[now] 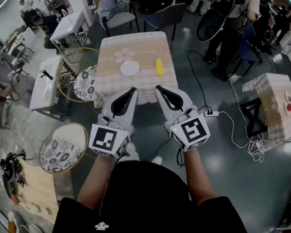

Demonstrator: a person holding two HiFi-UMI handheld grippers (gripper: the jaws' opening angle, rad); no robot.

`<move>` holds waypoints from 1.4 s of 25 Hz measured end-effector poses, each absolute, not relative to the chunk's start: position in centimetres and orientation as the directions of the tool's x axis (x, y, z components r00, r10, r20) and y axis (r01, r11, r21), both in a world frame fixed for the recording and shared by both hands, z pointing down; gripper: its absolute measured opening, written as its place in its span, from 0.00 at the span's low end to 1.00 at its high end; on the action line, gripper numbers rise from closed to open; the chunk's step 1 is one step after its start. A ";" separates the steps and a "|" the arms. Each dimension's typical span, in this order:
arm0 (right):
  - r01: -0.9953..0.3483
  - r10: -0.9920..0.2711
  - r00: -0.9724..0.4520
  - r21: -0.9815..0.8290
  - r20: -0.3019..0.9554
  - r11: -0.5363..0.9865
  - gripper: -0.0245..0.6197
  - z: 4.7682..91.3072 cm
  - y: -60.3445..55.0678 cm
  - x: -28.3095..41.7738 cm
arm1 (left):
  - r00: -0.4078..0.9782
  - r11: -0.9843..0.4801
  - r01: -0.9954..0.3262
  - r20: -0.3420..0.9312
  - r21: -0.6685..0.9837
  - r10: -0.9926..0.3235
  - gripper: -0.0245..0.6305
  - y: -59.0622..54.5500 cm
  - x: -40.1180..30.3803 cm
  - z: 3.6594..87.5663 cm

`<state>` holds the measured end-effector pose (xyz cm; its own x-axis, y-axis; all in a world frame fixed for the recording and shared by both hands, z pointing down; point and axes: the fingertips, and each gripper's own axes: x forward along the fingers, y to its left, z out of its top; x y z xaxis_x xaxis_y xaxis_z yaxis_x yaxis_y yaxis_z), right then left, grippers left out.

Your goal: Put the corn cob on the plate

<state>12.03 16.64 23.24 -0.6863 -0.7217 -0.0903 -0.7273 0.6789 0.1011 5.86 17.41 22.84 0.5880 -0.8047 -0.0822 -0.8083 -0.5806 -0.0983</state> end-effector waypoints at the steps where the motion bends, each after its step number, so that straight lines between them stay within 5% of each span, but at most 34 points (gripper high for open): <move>1: -0.728 -0.722 -0.686 0.100 -0.089 0.678 0.04 23.2 16.6 11.9 | 0.585 -0.578 -0.810 -0.083 -0.099 -0.807 0.05 17.4 5.6 22.8; 35: -0.775 -0.770 -0.631 0.072 -0.088 0.627 0.04 24.1 11.3 10.4 | 0.497 -0.495 -0.868 -0.078 -0.034 -0.865 0.05 12.8 0.5 24.2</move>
<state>10.44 11.33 24.07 -0.6315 -0.7704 -0.0875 -0.7754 0.6274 0.0716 0.52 12.80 24.23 0.4966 -0.8645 -0.0779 -0.8680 -0.4954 -0.0344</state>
